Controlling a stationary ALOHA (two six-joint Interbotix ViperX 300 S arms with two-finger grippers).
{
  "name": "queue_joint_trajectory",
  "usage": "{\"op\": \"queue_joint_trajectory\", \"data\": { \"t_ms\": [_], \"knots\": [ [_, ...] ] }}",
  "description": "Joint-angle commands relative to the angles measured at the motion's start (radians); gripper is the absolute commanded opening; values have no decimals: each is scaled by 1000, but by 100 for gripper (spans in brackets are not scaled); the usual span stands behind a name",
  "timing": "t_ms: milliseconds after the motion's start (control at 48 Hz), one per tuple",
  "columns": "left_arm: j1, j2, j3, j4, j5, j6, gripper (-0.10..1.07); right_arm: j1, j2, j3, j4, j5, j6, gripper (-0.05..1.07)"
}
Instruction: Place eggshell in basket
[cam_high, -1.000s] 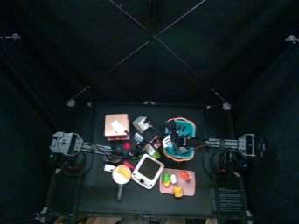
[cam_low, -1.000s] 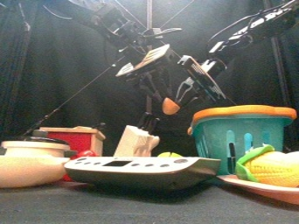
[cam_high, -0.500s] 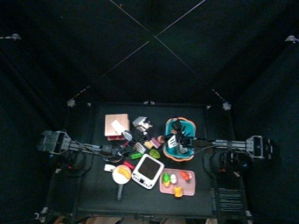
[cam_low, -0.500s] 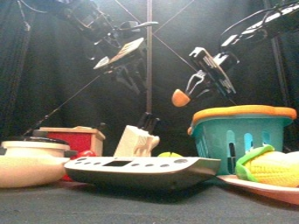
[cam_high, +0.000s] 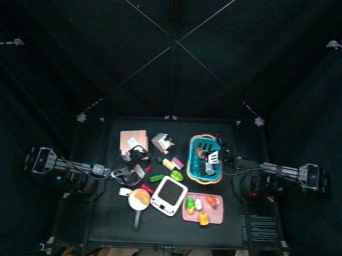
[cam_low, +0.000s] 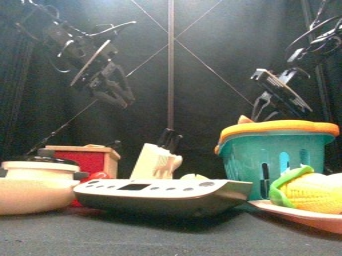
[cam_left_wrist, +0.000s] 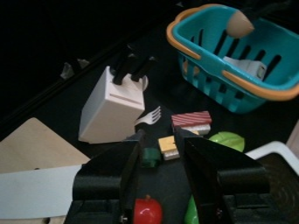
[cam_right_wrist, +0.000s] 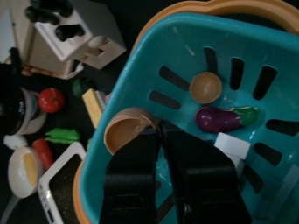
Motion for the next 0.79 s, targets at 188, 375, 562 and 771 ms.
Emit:
{"op": "queue_joint_trajectory", "data": {
  "t_ms": [188,375,562,771],
  "knots": [
    [-2,-72,32,14,-23,-3,75,-51,115,-51,-74,-5,5,76],
    [3,-120,89,32,-9,2,74,-49,121,-54,-69,-5,5,89],
    [2,-193,144,74,-20,-2,75,-29,98,-61,-60,-3,3,89],
    [-3,-247,210,78,-77,9,74,8,83,-80,-58,-5,3,89]
  ]
}}
